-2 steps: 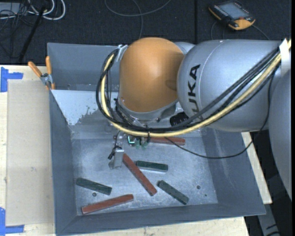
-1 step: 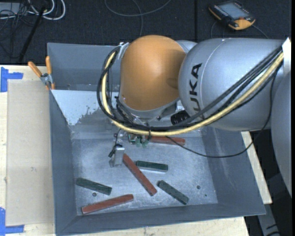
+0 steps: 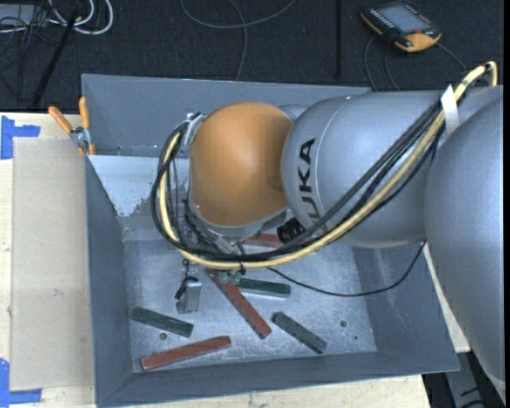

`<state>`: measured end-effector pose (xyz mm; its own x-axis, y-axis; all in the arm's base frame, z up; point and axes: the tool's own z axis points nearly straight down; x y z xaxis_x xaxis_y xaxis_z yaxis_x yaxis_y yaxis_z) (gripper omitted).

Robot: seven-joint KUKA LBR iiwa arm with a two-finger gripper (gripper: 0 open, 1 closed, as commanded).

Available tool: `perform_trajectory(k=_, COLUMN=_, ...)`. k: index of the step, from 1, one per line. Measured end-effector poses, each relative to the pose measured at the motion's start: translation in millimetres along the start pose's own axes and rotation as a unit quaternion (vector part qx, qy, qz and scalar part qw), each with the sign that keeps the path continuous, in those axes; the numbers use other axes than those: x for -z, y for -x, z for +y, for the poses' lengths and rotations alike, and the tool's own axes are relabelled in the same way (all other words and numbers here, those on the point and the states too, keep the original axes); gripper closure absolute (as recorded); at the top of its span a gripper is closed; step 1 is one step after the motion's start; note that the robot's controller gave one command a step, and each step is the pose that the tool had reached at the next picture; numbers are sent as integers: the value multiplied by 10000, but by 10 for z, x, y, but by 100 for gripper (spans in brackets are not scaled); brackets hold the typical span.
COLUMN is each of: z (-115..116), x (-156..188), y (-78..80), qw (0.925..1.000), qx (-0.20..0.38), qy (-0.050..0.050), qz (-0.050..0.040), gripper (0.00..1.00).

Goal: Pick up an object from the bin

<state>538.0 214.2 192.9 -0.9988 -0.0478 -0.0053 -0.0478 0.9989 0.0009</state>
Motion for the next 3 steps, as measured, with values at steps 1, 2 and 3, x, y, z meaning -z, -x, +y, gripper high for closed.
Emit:
perform_trajectory(k=1, z=97, x=-679, y=-351, qw=9994, qx=359, qy=0, qz=20, gripper=0)
perform_trajectory(k=2, z=-158, x=-1107, y=-466, qw=9987, qx=-513, qy=-9, qz=43, gripper=100)
perform_trajectory(k=3, z=-159, x=-1107, y=-466, qw=9987, qx=-518, qy=-9, qz=43, gripper=100)
